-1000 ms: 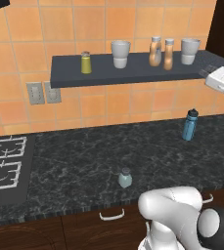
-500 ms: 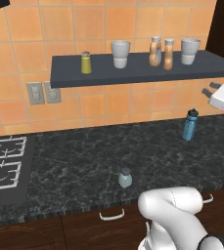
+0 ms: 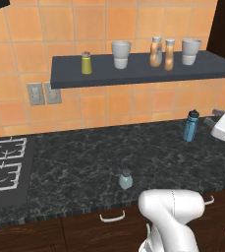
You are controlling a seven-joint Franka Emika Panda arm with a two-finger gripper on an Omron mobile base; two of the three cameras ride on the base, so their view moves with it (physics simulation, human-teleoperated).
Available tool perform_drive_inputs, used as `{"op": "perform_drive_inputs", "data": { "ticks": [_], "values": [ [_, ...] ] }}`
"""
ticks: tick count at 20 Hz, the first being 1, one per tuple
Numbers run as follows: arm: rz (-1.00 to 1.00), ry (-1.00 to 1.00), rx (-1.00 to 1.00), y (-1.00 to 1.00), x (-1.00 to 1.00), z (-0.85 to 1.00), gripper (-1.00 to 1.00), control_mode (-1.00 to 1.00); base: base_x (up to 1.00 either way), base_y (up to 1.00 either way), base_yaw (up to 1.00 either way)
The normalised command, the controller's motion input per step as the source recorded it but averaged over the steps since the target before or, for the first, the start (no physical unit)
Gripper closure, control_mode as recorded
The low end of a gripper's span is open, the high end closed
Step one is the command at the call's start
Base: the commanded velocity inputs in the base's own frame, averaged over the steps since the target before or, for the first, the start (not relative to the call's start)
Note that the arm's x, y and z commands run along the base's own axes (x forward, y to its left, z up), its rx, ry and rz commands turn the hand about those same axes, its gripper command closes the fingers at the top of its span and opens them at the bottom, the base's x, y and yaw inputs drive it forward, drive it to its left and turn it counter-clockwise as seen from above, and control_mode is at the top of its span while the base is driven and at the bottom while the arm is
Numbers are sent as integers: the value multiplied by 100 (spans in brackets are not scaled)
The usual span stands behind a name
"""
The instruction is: Put the shaker and condiment bottle from the counter next to their counterparts in the cabinet.
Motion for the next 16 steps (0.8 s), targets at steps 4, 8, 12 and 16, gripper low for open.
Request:
{"op": "perform_drive_inputs", "data": {
  "ticks": [4, 8, 12, 16],
  "values": [
    [0, 5, 0, 27, -22, -31, -100, -100, 0, 0, 0],
    [0, 22, -6, 54, -80, -98, -100, -100, 0, 0, 0],
    [0, 12, -1, 38, -40, -55, -100, -100, 0, 0, 0],
    [0, 0, 0, 37, -16, -12, -100, -100, 0, 0, 0]
  ]
}}
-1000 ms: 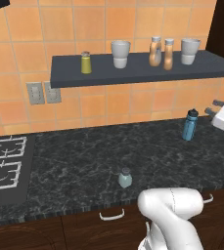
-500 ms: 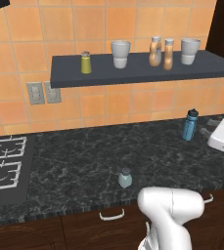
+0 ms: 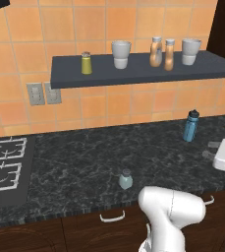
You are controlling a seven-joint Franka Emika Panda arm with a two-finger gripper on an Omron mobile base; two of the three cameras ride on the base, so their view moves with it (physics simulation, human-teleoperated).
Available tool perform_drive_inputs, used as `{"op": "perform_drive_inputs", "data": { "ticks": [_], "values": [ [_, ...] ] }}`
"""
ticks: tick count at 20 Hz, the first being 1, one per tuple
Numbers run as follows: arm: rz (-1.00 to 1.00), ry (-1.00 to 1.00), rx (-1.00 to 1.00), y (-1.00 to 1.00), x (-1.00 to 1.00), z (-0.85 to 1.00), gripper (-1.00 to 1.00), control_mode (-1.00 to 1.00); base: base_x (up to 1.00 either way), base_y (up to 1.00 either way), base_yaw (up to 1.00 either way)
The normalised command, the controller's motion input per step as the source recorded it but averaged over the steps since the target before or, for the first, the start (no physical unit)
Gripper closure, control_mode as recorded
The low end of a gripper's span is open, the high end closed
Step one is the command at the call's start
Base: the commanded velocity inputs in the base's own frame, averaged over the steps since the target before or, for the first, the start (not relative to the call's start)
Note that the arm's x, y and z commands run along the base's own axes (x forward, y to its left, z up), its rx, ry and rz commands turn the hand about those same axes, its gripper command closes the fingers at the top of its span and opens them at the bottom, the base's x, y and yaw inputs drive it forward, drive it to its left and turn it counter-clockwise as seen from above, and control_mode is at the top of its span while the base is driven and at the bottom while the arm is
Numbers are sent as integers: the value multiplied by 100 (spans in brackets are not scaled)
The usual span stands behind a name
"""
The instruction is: Put the shaker and condiment bottle from the counter next to their counterparts in the cabinet.
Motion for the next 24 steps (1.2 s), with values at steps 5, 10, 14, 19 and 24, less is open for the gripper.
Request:
{"op": "perform_drive_inputs", "data": {
  "ticks": [5, 10, 14, 19, 24],
  "values": [
    [0, 1, 0, 69, -37, -41, -100, -100, 0, 0, 0],
    [0, 6, 0, 73, -32, -52, -100, -100, 0, 0, 0],
    [0, 0, 0, 35, -3, -2, -100, -100, 0, 0, 0],
    [0, 0, 0, 66, -6, -12, -100, -100, 0, 0, 0],
    [0, 0, 0, 58, -14, -13, -100, -100, 0, 0, 0]
  ]
}}
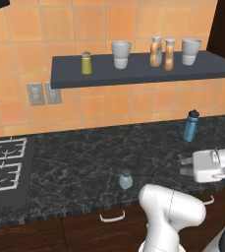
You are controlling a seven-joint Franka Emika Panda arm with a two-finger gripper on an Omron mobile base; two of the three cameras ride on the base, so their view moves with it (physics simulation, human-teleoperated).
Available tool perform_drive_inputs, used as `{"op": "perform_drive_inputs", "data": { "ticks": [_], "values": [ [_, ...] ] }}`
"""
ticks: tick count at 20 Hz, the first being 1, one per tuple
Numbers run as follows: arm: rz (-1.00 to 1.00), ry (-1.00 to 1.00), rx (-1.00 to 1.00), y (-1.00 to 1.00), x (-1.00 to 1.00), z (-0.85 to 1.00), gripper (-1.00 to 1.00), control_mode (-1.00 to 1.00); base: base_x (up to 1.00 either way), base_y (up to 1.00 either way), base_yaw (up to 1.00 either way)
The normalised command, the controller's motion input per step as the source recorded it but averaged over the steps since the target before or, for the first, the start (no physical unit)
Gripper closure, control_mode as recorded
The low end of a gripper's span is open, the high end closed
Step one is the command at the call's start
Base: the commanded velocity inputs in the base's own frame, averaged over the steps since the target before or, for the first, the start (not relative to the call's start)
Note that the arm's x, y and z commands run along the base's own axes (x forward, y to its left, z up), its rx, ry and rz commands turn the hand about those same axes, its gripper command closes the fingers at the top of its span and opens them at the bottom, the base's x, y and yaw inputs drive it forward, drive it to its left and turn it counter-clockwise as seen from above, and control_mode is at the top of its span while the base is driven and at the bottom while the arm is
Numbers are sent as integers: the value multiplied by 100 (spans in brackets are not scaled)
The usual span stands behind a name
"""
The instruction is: Put the shaker and condiment bottle from the counter next to their counterparts in the cabinet.
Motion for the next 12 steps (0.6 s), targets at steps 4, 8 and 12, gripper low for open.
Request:
{"op": "perform_drive_inputs", "data": {
  "ticks": [4, 8, 12],
  "values": [
    [0, 0, 0, 37, -11, -3, -100, -100, 0, 0, 0],
    [0, 3, 0, 64, -13, -16, -100, -100, 0, 0, 0],
    [0, 11, 0, 70, -18, -35, -100, -100, 0, 0, 0]
  ]
}}
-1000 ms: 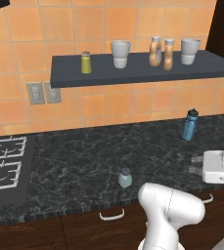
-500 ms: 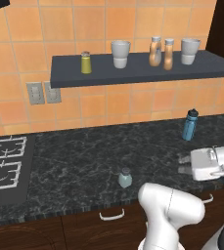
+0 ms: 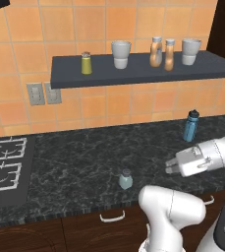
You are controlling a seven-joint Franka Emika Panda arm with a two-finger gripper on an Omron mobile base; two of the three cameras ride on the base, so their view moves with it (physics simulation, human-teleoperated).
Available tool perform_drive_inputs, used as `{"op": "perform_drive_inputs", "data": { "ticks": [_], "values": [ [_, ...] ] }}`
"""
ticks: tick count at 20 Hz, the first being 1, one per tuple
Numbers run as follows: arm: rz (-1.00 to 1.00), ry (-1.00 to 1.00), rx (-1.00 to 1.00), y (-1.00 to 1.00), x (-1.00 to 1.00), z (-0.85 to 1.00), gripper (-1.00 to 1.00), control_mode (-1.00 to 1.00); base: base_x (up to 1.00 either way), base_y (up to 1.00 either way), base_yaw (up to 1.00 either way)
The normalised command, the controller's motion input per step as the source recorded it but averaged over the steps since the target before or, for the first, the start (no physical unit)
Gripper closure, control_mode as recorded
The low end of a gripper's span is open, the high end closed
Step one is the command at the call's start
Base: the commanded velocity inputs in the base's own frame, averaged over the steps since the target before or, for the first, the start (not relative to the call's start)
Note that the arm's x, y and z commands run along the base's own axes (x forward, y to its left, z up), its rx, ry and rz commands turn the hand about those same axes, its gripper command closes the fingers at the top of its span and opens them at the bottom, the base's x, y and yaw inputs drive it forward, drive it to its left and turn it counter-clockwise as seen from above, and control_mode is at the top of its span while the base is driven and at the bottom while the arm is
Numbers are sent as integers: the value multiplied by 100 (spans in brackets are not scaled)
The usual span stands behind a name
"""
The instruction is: Put the shaker and condiment bottle from the counter next to their counterparts in the cabinet.
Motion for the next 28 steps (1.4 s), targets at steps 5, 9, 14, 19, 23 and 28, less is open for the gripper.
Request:
{"op": "perform_drive_inputs", "data": {
  "ticks": [5, 9, 14, 19, 23, 28],
  "values": [
    [0, 2, 0, 24, -2, -5, -100, -100, 0, 0, 0],
    [0, 6, 0, 29, -4, -14, -100, -100, 0, 0, 0],
    [0, 14, -3, 37, -10, -33, -100, -100, 0, 0, 0],
    [0, 12, -9, 9, 0, -20, -100, -100, 0, 0, 0],
    [0, 0, -5, 0, 0, 1, -100, -100, 0, 0, 0],
    [0, -2, -4, -12, 0, 6, -100, -100, 0, 0, 0]
  ]
}}
